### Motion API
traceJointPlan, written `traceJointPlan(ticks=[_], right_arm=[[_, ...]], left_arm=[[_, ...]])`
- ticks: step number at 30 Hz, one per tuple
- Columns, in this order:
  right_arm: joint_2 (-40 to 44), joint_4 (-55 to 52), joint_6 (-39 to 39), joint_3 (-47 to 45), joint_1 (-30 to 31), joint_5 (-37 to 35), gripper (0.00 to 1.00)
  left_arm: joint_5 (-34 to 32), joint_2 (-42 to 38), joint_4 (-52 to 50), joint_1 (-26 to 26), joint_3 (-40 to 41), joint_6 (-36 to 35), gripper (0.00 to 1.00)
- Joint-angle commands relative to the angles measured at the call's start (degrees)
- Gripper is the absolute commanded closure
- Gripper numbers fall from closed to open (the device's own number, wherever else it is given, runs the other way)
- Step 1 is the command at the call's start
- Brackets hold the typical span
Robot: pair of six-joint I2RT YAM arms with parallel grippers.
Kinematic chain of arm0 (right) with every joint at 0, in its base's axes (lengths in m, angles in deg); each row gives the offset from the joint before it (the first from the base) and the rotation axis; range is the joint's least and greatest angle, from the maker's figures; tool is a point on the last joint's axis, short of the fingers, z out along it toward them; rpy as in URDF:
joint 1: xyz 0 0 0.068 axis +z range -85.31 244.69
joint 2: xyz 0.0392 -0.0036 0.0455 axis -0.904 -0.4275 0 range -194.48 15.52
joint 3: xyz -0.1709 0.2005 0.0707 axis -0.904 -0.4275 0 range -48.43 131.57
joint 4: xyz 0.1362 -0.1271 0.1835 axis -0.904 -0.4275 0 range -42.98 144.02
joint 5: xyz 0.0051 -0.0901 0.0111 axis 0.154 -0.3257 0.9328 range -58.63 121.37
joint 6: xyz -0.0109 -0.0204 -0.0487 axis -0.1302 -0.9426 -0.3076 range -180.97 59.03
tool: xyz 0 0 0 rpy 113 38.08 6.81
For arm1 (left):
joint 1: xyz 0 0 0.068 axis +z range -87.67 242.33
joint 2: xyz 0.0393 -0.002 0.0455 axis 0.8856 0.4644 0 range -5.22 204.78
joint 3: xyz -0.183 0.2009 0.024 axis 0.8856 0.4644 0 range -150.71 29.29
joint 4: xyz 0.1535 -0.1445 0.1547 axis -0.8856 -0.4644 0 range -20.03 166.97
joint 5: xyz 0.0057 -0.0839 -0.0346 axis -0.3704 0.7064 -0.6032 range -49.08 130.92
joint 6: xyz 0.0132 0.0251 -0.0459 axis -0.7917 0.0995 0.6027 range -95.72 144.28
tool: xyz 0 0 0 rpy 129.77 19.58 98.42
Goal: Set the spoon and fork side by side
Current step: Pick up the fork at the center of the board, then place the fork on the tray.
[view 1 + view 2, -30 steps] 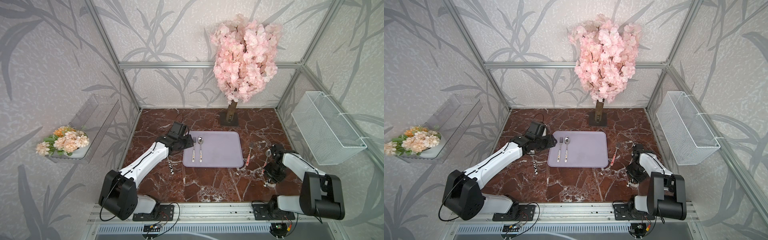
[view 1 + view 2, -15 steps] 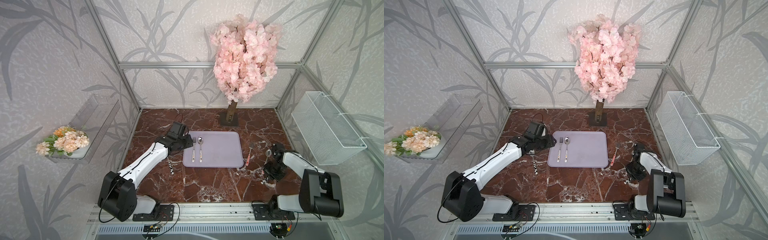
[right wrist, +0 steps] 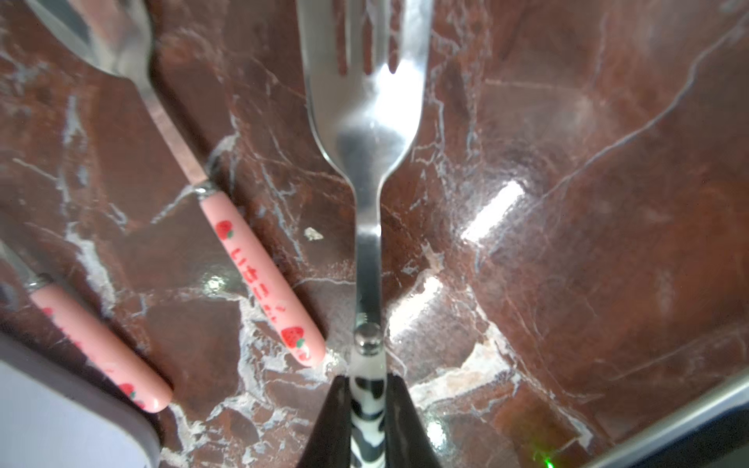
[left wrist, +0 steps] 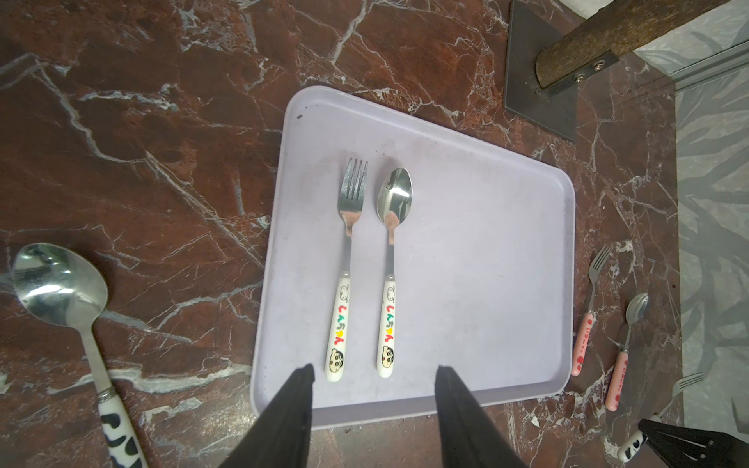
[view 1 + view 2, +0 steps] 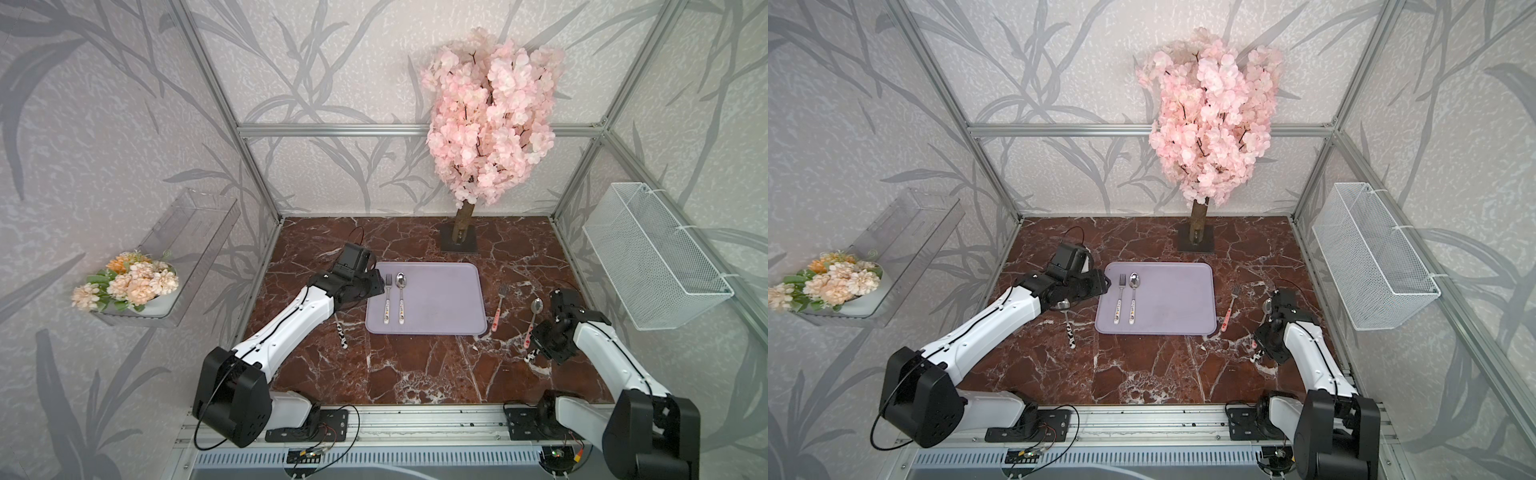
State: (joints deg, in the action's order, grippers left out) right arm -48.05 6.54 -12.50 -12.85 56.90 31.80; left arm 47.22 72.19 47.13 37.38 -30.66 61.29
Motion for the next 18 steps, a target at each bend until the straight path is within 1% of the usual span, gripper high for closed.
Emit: traceJointPlan(ticks=[1, 4, 6, 9, 13, 14, 18], right_arm=[[1.4, -2.1, -1.2, 2.9, 3.6, -2.5, 0.91], [-1.4, -0.5, -0.9, 6.6, 10.2, -3.4, 0.9], [-6.5, 0.0, -1.0, 11.1, 16.2, -4.0, 0.9], [-15.4, 1.3, -2.2, 18.3, 23.6, -3.7, 0.9], [-28.4, -0.5, -4.1, 31.1, 29.8, 0.0, 0.9], [-31.6, -1.1, -6.5, 34.9, 31.5, 0.9, 0.9], [-42.8, -3.8, -6.9, 46.9, 37.1, 4.1, 0.92]], left_arm=[[-0.9, 0.2, -1.0, 0.3, -0.4, -1.1, 0.49], [-1.5, 0.2, -1.2, 0.3, -0.6, -1.2, 0.49], [-1.6, 0.1, -1.3, 0.3, -0.8, -1.2, 0.49], [-2.0, 0.1, -2.0, 0.3, -1.2, -1.5, 0.49], [-2.8, -0.2, -2.8, 0.3, -1.6, -1.9, 0.49], [-2.9, -0.4, -2.9, 0.4, -1.6, -1.9, 0.49], [-3.5, -0.6, -3.9, 0.5, -1.7, -1.9, 0.49]])
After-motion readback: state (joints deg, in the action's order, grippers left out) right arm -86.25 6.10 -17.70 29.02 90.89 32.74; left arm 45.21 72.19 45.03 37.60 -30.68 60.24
